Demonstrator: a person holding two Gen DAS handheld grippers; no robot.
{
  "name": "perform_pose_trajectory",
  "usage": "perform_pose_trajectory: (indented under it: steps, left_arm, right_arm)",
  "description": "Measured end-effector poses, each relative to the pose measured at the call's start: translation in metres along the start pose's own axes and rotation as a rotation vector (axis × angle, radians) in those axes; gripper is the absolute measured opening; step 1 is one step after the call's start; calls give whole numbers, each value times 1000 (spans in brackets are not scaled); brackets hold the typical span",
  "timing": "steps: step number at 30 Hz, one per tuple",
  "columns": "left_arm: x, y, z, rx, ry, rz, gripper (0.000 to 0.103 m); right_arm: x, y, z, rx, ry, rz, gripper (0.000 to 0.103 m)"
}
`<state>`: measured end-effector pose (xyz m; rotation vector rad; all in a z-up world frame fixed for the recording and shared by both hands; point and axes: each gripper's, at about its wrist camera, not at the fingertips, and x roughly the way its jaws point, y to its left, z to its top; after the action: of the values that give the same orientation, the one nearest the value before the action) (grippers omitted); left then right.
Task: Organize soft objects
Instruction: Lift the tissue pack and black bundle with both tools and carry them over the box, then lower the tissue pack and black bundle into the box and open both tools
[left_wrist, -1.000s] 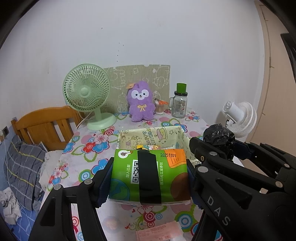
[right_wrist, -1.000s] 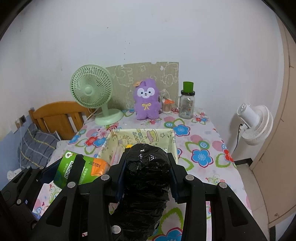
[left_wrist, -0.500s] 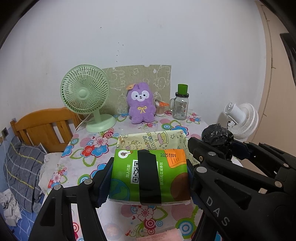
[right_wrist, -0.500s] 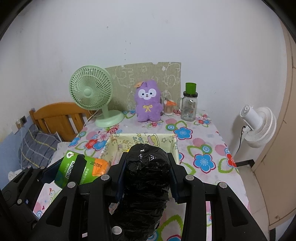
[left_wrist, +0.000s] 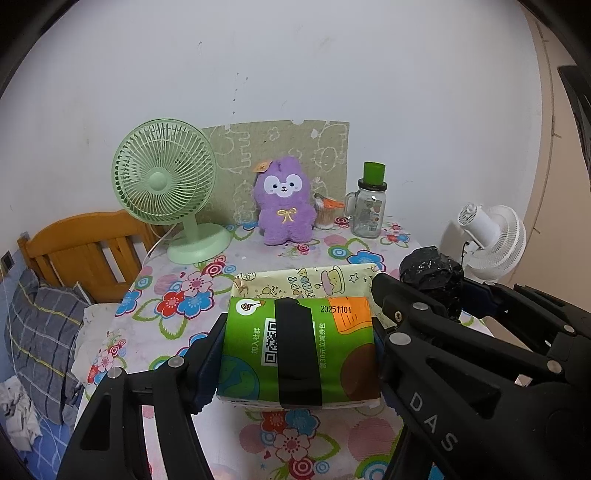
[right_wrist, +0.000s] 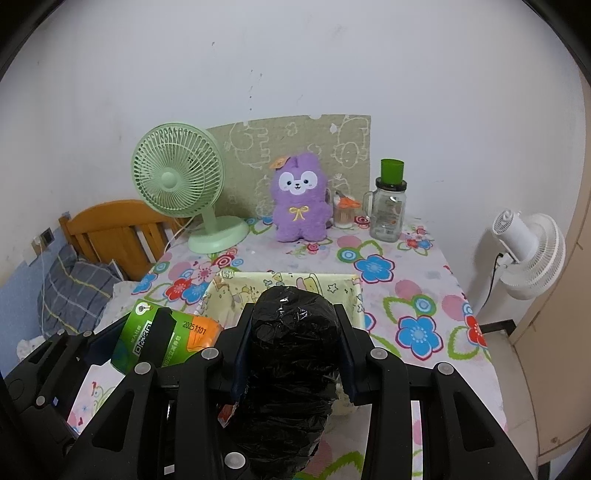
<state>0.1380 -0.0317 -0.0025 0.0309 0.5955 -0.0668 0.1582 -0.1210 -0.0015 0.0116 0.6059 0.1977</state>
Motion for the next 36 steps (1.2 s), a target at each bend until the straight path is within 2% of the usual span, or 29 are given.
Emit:
perform_pose_trajectory:
  steps: [23, 36]
  left_arm:
    - [53, 9, 14, -31, 31, 20, 72]
    - [89, 12, 9, -41, 72, 17, 73]
  right_arm:
    - [57, -8, 16, -5, 33, 27, 43]
    - [95, -15, 11, 5, 74, 39, 43]
